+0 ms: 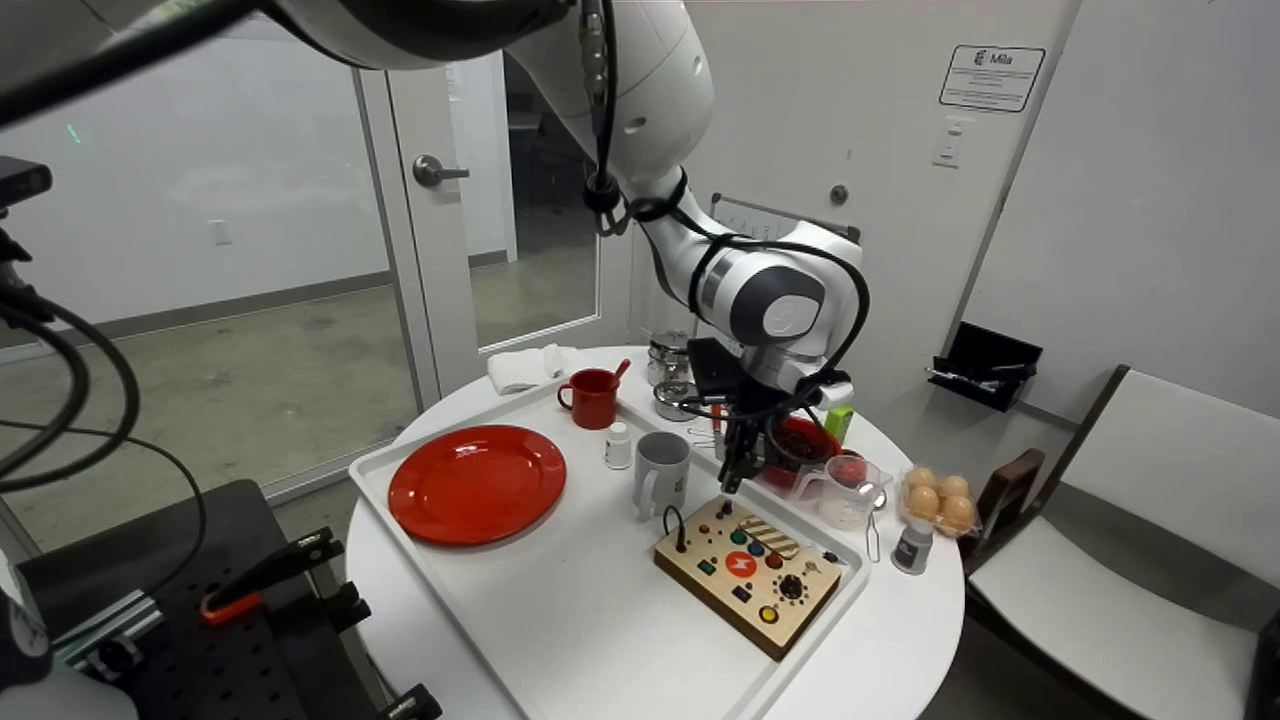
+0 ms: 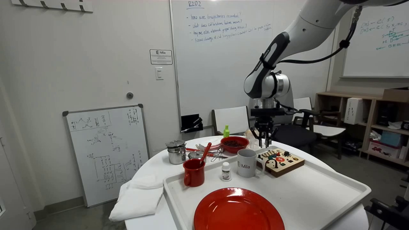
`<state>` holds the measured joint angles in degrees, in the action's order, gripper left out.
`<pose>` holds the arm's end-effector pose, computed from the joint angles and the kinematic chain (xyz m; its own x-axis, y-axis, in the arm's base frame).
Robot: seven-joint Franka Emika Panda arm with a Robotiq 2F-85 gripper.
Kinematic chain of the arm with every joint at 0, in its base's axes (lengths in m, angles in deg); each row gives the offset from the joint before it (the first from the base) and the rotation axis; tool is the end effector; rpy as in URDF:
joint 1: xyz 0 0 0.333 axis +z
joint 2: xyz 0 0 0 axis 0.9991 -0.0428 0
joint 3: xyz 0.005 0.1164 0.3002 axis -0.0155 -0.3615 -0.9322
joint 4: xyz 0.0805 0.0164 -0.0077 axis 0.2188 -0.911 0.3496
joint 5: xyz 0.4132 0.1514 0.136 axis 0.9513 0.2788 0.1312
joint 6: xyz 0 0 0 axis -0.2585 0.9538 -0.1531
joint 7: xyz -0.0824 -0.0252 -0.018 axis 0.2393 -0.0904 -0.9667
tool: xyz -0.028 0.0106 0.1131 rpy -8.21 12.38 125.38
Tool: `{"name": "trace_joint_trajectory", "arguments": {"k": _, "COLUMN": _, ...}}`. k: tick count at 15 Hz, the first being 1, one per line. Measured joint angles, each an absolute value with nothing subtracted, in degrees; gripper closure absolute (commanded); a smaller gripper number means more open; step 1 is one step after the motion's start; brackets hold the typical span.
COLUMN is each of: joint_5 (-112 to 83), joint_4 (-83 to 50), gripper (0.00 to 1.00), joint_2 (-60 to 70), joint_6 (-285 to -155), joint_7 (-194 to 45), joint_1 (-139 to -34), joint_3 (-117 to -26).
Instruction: Push a button on the board
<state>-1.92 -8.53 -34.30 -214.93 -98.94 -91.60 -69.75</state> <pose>0.7225 -0.1076 0.0220 0.7091 -0.6820 -0.1793 -0.6839 -0.7271 0.0610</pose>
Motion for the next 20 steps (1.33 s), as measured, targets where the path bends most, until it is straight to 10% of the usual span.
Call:
{"name": "trace_joint_trajectory", "arguments": {"k": 1, "joint_5": -1.9, "joint_4": -8.5, "gripper": 0.38, "joint_2": -34.2, "joint_6": -214.9, "joint_7": -98.9, "joint_1": -91.6, "joint_3": -69.8}}
{"name": "trace_joint_trajectory", "arguments": {"k": 2, "joint_5": -1.9, "joint_4": -8.5, "gripper": 0.76, "joint_2": -34.2, "joint_6": -214.9, "joint_7": -98.9, "joint_1": -91.6, "joint_3": -69.8}}
{"name": "trace_joint_trajectory", "arguments": {"k": 6, "joint_5": -1.9, "joint_4": -8.6, "gripper": 0.90, "joint_2": -34.1, "joint_6": -214.9, "joint_7": -98.8, "joint_1": -91.6, "joint_3": -69.8}}
{"name": "trace_joint_trajectory", "arguments": {"k": 20, "joint_5": -1.9, "joint_4": -11.5, "gripper": 0.91, "joint_2": -33.4, "joint_6": -212.5, "joint_7": -98.4, "joint_1": -91.6, "joint_3": -69.8}}
